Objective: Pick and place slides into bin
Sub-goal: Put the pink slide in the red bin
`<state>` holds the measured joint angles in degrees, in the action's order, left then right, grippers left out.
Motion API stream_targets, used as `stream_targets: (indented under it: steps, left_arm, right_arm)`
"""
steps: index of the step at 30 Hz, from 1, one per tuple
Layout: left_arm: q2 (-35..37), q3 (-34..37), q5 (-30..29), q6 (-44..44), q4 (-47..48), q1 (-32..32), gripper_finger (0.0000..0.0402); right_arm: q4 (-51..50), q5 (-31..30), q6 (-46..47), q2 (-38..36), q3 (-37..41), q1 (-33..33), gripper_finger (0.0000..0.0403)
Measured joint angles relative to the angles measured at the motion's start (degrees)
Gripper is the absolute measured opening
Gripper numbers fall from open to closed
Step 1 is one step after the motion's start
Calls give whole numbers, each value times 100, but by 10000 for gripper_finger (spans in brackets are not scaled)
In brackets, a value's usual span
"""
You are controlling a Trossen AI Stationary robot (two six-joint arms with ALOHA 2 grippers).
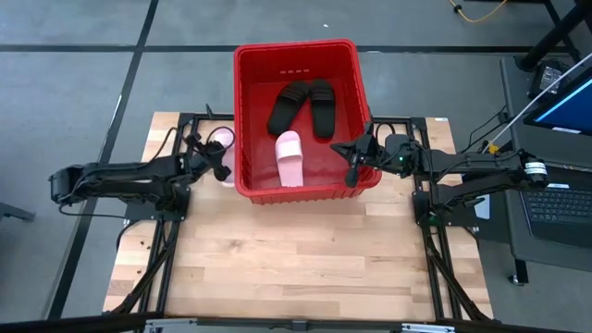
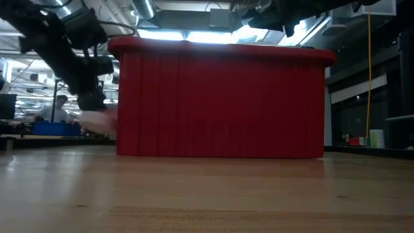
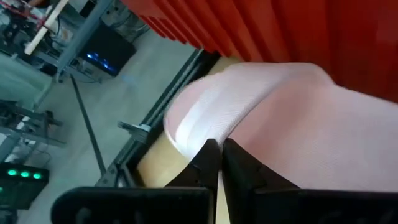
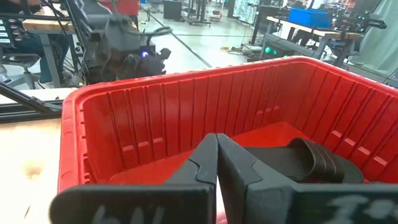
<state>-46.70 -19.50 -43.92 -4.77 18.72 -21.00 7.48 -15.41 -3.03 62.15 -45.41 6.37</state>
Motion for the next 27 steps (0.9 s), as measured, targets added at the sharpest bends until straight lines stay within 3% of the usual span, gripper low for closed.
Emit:
stream_targets:
  steps: [5,10,27]
  left_arm:
    - [192,-464,-11,-31,686,-1,3]
    - [374,-664,-121,-100,715,1,2]
    - [487,-1308,-2305,-52,986,-16,2]
  right_arm:
    - [-1,1,-4,-2,0,0,11]
    - [-1,1,-10,-2,0,0,11]
    - [-1,1,-4,-2,0,-2,11]
